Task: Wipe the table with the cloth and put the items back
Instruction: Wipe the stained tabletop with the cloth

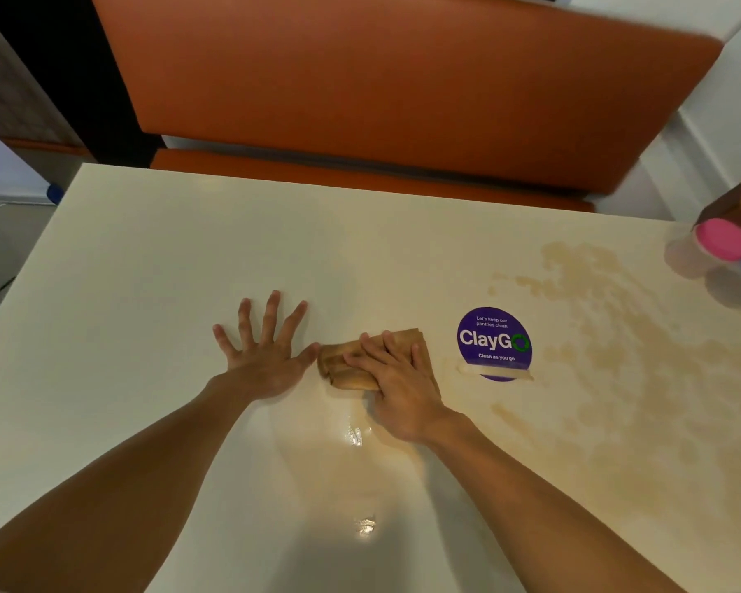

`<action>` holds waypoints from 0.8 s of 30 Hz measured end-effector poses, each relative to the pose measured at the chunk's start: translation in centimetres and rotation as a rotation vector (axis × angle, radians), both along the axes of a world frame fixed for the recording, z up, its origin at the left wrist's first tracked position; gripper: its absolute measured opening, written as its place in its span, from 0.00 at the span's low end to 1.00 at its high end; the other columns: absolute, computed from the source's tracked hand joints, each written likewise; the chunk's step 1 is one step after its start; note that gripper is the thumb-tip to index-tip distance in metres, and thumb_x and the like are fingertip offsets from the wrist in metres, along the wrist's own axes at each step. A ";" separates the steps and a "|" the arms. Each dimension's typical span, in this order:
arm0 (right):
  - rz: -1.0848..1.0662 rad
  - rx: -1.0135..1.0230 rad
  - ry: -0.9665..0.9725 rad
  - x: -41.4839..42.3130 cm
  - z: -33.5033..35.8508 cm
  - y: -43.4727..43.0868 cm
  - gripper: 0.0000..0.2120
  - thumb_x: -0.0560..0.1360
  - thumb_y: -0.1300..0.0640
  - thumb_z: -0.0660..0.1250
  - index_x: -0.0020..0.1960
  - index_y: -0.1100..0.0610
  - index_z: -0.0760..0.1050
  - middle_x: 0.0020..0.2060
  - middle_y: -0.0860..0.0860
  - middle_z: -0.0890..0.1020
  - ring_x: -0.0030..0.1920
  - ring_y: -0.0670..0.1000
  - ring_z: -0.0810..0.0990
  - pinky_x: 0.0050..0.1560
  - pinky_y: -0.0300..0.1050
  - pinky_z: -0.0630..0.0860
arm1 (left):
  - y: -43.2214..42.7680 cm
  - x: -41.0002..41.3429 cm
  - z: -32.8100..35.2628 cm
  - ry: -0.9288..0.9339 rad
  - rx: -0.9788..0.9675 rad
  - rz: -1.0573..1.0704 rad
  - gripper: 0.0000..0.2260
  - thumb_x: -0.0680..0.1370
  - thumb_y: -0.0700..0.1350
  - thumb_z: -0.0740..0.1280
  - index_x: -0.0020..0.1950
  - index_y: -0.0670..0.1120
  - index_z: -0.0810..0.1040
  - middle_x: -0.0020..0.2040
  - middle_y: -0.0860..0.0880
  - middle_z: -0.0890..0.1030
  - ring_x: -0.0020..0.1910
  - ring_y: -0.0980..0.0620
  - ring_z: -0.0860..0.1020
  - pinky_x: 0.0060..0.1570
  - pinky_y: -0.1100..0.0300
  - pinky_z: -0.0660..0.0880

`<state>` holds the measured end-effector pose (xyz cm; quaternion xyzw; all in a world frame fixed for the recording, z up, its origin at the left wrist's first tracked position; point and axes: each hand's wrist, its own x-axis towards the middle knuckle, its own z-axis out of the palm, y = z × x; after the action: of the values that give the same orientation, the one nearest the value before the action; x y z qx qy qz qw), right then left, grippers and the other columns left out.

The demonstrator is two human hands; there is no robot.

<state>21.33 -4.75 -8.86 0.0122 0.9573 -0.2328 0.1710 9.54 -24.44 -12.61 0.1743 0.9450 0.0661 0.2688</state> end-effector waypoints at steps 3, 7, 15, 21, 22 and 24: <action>0.026 -0.079 -0.007 2.1 0.2 -0.3 0.31 0.76 0.64 0.58 0.74 0.41 0.61 0.78 0.43 0.54 0.78 0.49 0.43 0.74 0.55 0.36 | -0.1 0.1 0.0 -0.022 0.000 0.006 0.30 0.69 0.75 0.36 0.61 0.71 0.19 0.65 0.61 0.16 0.71 0.43 0.23 0.64 0.32 0.27; -0.005 -0.362 0.058 2.9 2.0 0.3 0.33 0.72 0.73 0.56 0.72 0.48 0.67 0.71 0.45 0.70 0.74 0.41 0.59 0.76 0.41 0.46 | 0.0 0.2 0.1 -0.020 0.001 -0.002 0.30 0.71 0.75 0.36 0.63 0.70 0.20 0.64 0.61 0.16 0.71 0.43 0.22 0.64 0.32 0.27; -0.225 -0.318 0.319 -3.7 6.3 6.1 0.34 0.72 0.74 0.56 0.74 0.53 0.63 0.71 0.52 0.71 0.71 0.53 0.69 0.72 0.52 0.66 | 0.4 0.2 0.3 -0.010 -0.008 -0.006 0.30 0.74 0.72 0.40 0.67 0.68 0.23 0.71 0.58 0.20 0.71 0.43 0.22 0.64 0.32 0.27; -0.184 0.209 0.020 -4.0 0.6 3.2 0.35 0.76 0.61 0.59 0.78 0.44 0.50 0.79 0.50 0.47 0.78 0.60 0.43 0.76 0.60 0.42 | 0.7 0.4 0.4 -0.045 0.000 0.012 0.27 0.79 0.66 0.42 0.70 0.68 0.26 0.74 0.57 0.24 0.72 0.43 0.23 0.65 0.33 0.27; -0.215 0.213 0.004 -3.5 -0.5 2.2 0.35 0.76 0.59 0.59 0.78 0.44 0.47 0.79 0.50 0.42 0.78 0.59 0.37 0.75 0.61 0.37 | 0.7 0.3 0.4 -0.046 0.006 0.009 0.27 0.79 0.66 0.42 0.69 0.68 0.26 0.74 0.57 0.24 0.72 0.43 0.23 0.65 0.33 0.27; -0.275 0.199 0.028 -3.2 -1.8 0.5 0.36 0.77 0.57 0.59 0.78 0.46 0.43 0.78 0.50 0.37 0.76 0.59 0.31 0.73 0.60 0.29 | 0.5 0.0 0.4 -0.042 0.009 0.007 0.26 0.80 0.65 0.42 0.68 0.68 0.25 0.74 0.57 0.24 0.72 0.43 0.23 0.64 0.33 0.26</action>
<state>18.09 -4.26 -10.66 0.1567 0.9672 -0.1584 0.1219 9.51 -23.93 -12.18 0.1707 0.9394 0.0752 0.2876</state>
